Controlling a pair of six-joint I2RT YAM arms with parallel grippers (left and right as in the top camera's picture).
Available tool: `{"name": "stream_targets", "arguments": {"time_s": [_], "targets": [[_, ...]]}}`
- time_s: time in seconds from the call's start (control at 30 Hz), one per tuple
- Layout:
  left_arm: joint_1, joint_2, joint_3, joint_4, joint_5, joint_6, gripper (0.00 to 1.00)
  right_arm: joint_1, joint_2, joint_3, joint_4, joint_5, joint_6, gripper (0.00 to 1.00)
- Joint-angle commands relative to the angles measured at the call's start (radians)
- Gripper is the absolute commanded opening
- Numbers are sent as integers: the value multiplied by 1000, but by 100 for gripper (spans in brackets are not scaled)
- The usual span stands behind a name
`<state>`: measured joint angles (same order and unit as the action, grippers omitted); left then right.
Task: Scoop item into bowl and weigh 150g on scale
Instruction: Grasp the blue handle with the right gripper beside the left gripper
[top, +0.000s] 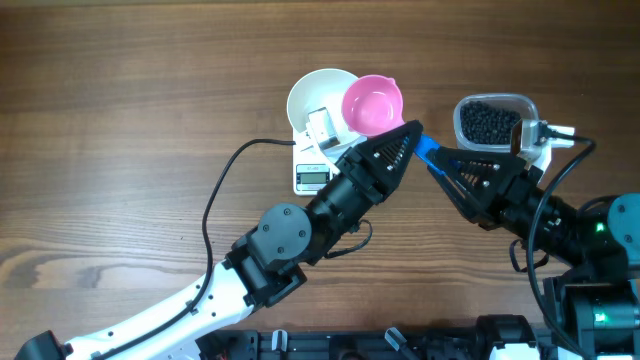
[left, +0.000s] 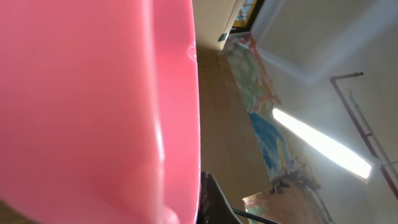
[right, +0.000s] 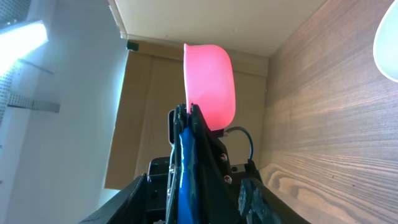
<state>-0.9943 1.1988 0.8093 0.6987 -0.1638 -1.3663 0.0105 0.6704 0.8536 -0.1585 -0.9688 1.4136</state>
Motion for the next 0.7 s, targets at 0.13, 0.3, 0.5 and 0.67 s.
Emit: {"name": "stream_targets", "arguments": {"time_s": [0.13, 0.3, 0.5, 0.67], "targets": [[-3, -3, 12, 1, -5, 27, 4, -1, 0, 18, 13, -18, 3, 48], [-6, -3, 12, 0, -2, 27, 4, -1, 0, 18, 16, -19, 4, 48], [-13, -3, 12, 0, -2, 27, 4, -1, 0, 18, 16, -19, 4, 41], [-14, -3, 12, 0, -2, 27, 4, -1, 0, 18, 16, -19, 4, 38]]}}
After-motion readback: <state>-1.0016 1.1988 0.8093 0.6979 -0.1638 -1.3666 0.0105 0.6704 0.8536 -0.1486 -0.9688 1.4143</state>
